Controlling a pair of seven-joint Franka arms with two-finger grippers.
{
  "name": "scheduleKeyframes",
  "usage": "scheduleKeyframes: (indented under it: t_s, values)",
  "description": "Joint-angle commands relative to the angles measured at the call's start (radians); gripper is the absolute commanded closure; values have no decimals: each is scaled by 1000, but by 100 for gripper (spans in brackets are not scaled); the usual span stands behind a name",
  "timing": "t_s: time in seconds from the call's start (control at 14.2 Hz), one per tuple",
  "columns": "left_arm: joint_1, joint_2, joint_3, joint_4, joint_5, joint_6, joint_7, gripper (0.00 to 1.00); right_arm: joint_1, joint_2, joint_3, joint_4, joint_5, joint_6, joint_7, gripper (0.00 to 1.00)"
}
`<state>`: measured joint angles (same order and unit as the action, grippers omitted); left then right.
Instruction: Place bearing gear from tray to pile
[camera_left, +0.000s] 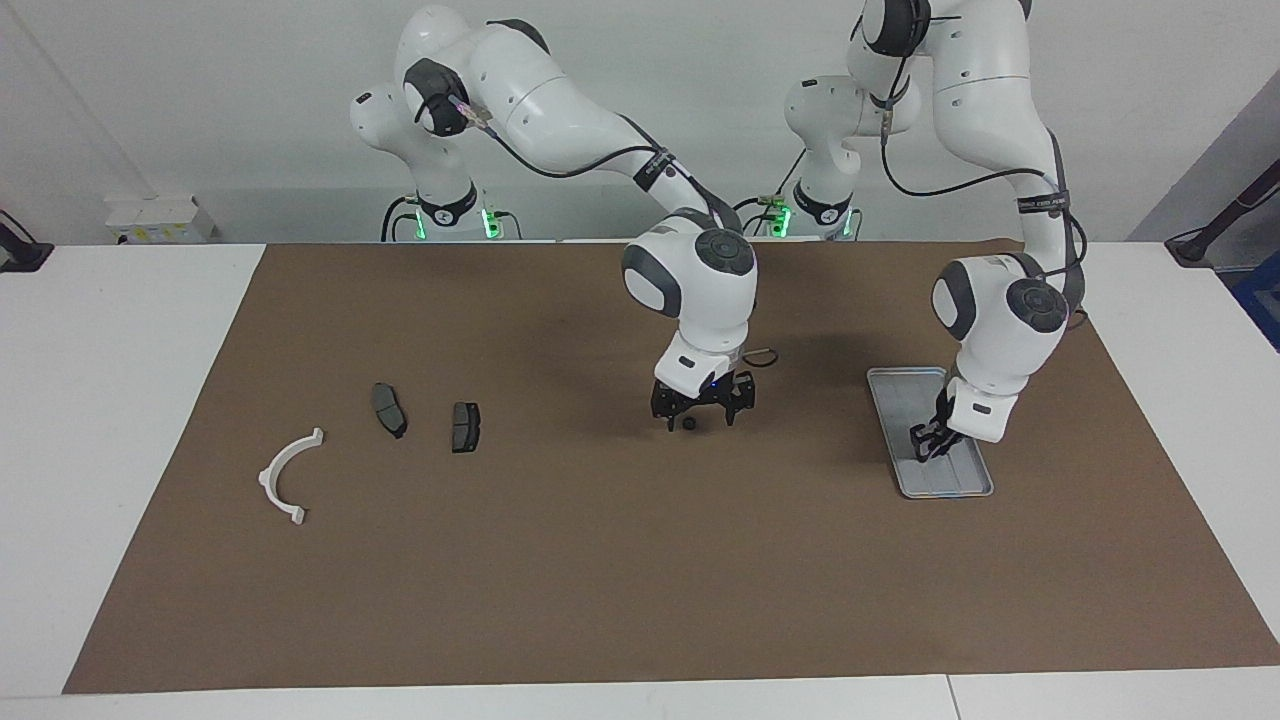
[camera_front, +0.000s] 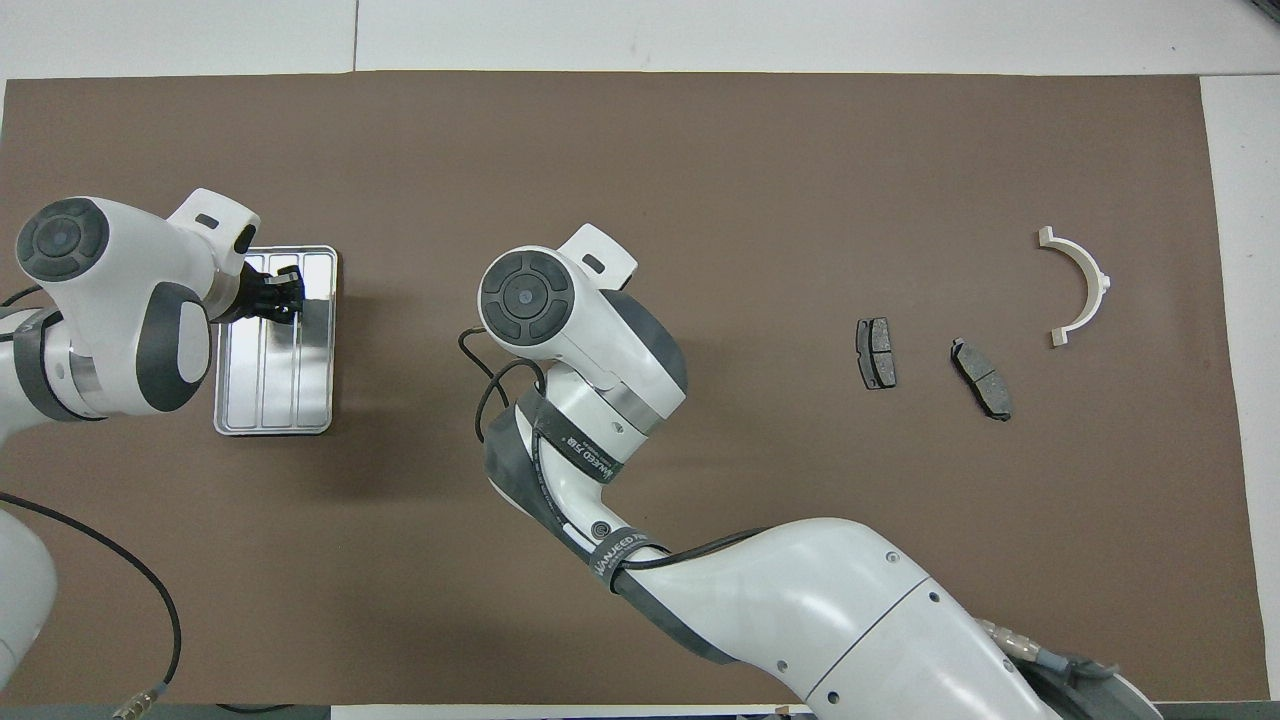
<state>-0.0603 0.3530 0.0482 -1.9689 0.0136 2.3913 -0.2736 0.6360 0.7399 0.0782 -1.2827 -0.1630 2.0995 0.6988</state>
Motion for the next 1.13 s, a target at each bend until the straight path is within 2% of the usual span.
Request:
scheduleKeyframes:
  t_s: [0.0,0.07,0.28,0.78,1.06]
  values:
    - [4,-2,10,-22,8,-3,-12,100,-1,4,-1,-15,-27,25,34,0]
    - [5,0,12,5,8,-42,-12,100,-4,4,-1,-29,-27,28,44,0]
    - [11,-2,12,88,6,-151,-13,100,-21,-17,-1,-148,-21,163,93,1]
    - [14,-31,13,90,6,-196,-16,100,-10,-37,-1,-109,-9,44,113,1]
    - [13,-31,13,93,6,-205,-36,100,-6,-37,-1,-115,-10,59,151,2]
